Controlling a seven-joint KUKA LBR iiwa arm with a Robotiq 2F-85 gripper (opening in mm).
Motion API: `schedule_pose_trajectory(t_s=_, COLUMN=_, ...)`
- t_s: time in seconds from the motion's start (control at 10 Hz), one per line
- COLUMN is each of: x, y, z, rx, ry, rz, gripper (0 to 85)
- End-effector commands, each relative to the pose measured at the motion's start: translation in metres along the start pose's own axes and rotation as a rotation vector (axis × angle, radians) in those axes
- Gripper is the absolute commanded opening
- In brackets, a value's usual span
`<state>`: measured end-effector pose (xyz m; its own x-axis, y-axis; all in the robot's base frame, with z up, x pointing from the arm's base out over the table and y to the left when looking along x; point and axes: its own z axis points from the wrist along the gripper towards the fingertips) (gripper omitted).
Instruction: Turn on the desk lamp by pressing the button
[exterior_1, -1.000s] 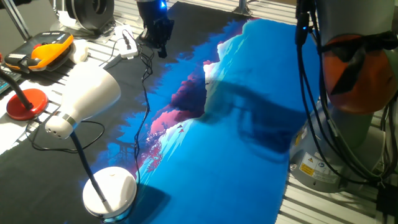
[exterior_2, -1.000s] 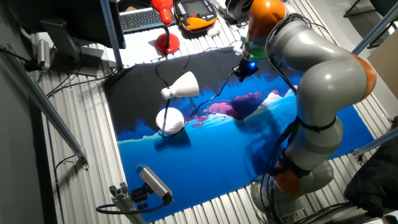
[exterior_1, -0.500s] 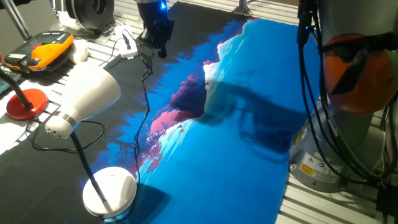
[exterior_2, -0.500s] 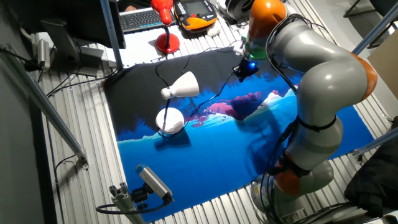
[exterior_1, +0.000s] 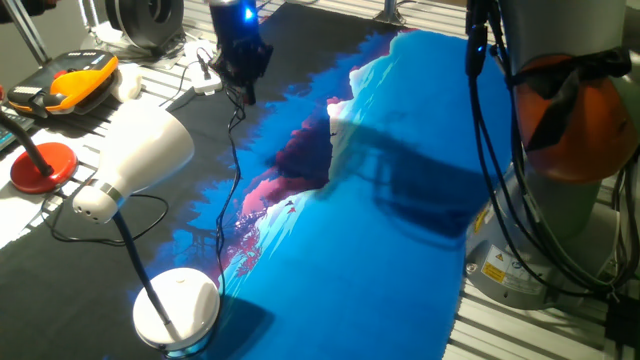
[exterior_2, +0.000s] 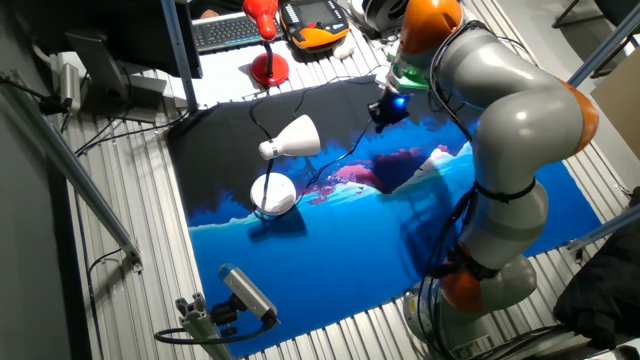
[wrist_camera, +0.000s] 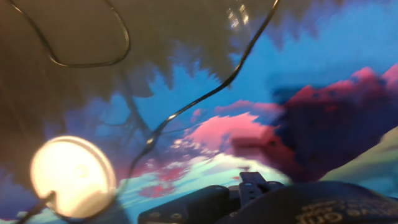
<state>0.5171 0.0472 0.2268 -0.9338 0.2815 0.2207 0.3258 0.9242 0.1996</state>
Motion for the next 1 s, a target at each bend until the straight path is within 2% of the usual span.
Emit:
schedule_pose_trajectory(t_s=0.0, x=0.011, y=0.028, z=0.014, rx=-0.005, ry=0.001, rz=0.007, gripper=0.0)
schedule_pose_trajectory(t_s=0.3, x=0.033, y=0.062, z=0.058, rx=-0.048, ry=0.009, rz=0.031, gripper=0.0)
schedule_pose_trajectory(t_s=0.5, x=0.043, y=0.073, z=0.079, rx=-0.079, ry=0.018, rz=0.042, gripper=0.0)
schedule_pose_trajectory(t_s=0.6, x=0.046, y=0.079, z=0.086, rx=-0.080, ry=0.036, rz=0.044, gripper=0.0)
schedule_pose_trajectory(t_s=0.7, x=0.050, y=0.083, z=0.091, rx=-0.087, ry=0.042, rz=0.045, gripper=0.0)
schedule_pose_trajectory(t_s=0.9, x=0.051, y=0.083, z=0.092, rx=-0.095, ry=0.049, rz=0.037, gripper=0.0)
